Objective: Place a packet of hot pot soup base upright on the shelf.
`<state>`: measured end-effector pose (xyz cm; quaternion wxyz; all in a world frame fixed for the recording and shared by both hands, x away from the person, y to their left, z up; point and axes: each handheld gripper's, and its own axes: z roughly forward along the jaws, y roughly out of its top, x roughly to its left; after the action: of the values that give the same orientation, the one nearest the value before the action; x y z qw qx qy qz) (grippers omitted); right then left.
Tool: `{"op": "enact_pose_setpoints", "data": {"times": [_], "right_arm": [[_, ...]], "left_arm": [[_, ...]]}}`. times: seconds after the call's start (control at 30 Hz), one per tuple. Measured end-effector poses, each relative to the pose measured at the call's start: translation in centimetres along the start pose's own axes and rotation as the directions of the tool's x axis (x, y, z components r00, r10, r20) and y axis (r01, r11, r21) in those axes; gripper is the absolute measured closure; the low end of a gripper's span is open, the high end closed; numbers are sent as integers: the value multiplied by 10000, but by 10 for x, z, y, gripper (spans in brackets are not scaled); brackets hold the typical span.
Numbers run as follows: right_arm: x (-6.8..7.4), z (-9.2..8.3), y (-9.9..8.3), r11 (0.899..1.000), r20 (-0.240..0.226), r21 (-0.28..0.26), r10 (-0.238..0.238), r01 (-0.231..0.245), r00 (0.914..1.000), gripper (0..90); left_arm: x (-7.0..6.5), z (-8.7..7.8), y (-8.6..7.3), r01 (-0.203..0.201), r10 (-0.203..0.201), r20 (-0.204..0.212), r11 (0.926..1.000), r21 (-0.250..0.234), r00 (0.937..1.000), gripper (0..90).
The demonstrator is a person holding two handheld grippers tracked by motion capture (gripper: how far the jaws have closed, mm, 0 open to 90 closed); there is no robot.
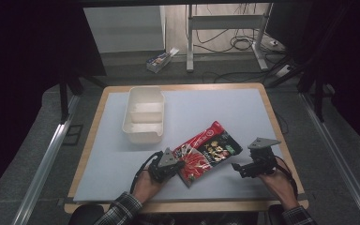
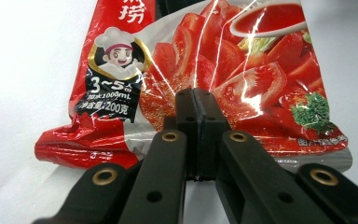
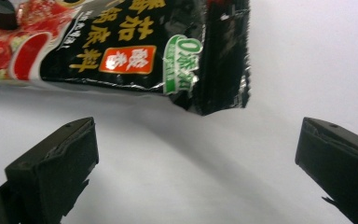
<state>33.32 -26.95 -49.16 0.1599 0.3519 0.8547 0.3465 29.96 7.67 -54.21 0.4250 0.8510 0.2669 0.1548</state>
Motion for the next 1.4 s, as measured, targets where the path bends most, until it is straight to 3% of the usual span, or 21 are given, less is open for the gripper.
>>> {"op": "enact_pose_setpoints", "data": {"times": [0.17,0.37,0.5,0.53,0.6,0.8,0.87,1.03,1.07,1.1,1.13,1.27,1.33,1.4], "right_arm": [[6,0,4,10000,-224,-53,-7,6,9997,0],[10,6,10,9999,-341,128,-56,61,9994,0],[14,7,21,9998,-823,-90,165,-173,9965,0],[16,6,30,9982,-1333,-354,423,-474,9902,0],[19,6,38,9969,-1658,-422,578,-657,9845,0],[18,21,55,9980,-1478,164,633,-615,9870,3],[14,27,60,9946,-1915,286,1033,-997,9760,35],[19,37,76,9952,-2159,410,959,-891,9717,132],[20,40,82,9943,-2409,403,1056,-987,9648,229],[20,41,85,9930,-2588,392,1176,-1113,9587,251],[20,41,85,9930,-2588,392,1176,-1113,9587,251],[26,44,95,9916,-3155,271,1289,-1268,9401,404],[28,43,97,9906,-3100,178,1344,-1356,9412,482],[26,41,100,9850,-3306,104,1658,-1721,9291,550]], "left_arm": [[-1,0,-1,6,-6,-43,10000,46,10000,900],[2,-2,-2,338,-340,151,9993,126,9993,900],[3,-3,-3,449,-454,258,9988,187,9986,900],[2,-3,-3,416,-420,238,9990,189,9988,900],[2,-3,-3,384,-388,234,9991,177,9990,900],[2,-5,-5,388,-397,332,9988,289,9987,900],[2,-5,-5,452,-464,376,9985,318,9982,900],[2,-5,-6,452,-466,386,9983,366,9982,900],[2,-5,-5,444,-458,376,9983,384,9982,900],[2,-5,-6,439,-454,371,9982,403,9983,900],[2,-5,-6,439,-454,371,9982,403,9983,900],[1,-5,-5,388,-404,337,9981,471,9986,900],[0,-5,-5,292,-304,250,9985,460,9992,900],[-2,-5,-4,215,-221,123,9987,471,9997,900]]}}
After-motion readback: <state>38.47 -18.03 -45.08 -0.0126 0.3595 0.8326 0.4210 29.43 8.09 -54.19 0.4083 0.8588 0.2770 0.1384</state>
